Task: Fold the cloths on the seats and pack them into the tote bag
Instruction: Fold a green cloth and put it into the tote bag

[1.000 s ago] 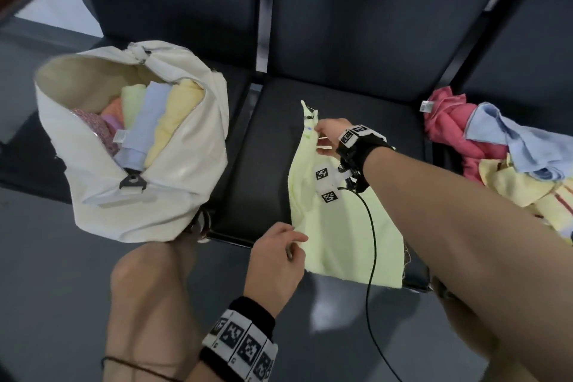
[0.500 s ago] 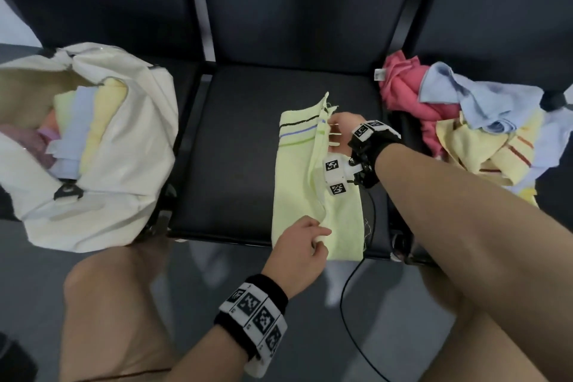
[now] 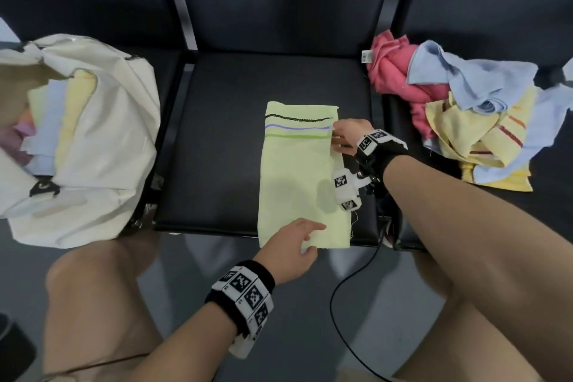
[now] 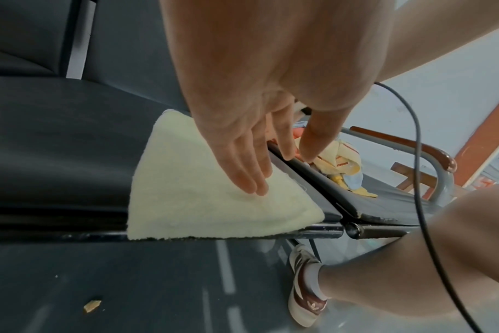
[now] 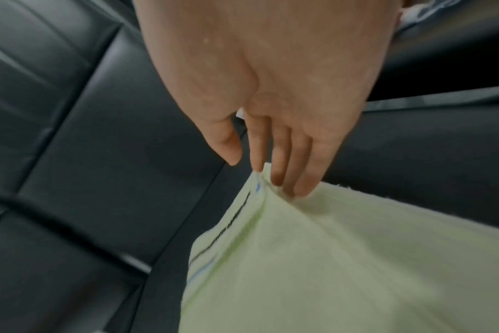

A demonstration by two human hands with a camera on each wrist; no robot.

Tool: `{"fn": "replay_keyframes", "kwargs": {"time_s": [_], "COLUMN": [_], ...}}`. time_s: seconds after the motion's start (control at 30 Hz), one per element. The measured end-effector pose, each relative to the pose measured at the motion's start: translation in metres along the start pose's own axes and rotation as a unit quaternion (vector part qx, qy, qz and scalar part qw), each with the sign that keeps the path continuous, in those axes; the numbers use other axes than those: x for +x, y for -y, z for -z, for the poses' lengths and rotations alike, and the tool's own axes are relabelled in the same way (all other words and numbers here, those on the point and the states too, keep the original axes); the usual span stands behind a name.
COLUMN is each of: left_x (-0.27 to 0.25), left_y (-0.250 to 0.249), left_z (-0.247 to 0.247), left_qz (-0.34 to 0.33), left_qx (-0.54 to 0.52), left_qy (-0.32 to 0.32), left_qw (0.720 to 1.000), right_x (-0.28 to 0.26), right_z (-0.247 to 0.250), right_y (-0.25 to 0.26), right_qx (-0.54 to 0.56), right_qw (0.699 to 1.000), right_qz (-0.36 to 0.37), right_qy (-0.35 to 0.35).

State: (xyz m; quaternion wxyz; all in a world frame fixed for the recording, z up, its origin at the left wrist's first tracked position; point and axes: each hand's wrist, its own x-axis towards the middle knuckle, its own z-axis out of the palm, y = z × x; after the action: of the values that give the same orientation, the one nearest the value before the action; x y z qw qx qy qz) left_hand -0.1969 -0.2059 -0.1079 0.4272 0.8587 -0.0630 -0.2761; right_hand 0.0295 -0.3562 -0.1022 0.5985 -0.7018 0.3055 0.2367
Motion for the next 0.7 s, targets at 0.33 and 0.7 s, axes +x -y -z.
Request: {"fn": "replay_keyframes", "kwargs": {"time_s": [0.33, 0.7], "left_x": [-0.004, -0.002], "left_y": [0.02, 0.032], "left_z": [0.002, -0.013], "left_qz": [0.031, 0.021], "left_qx": [0.109, 0.189], "left_qy": [-0.131, -0.222], "left_qw": [0.985, 0.956], "right_x": [-0.063, -0.071], "right_z": [0.004, 0.011], "right_y": [-0.09, -0.174], "right_qx": [-0.327, -0.367], "right_qw": [0.872, 0.783], "right_qz": [0.36, 0.494], "right_qy": [0.055, 0.092]}}
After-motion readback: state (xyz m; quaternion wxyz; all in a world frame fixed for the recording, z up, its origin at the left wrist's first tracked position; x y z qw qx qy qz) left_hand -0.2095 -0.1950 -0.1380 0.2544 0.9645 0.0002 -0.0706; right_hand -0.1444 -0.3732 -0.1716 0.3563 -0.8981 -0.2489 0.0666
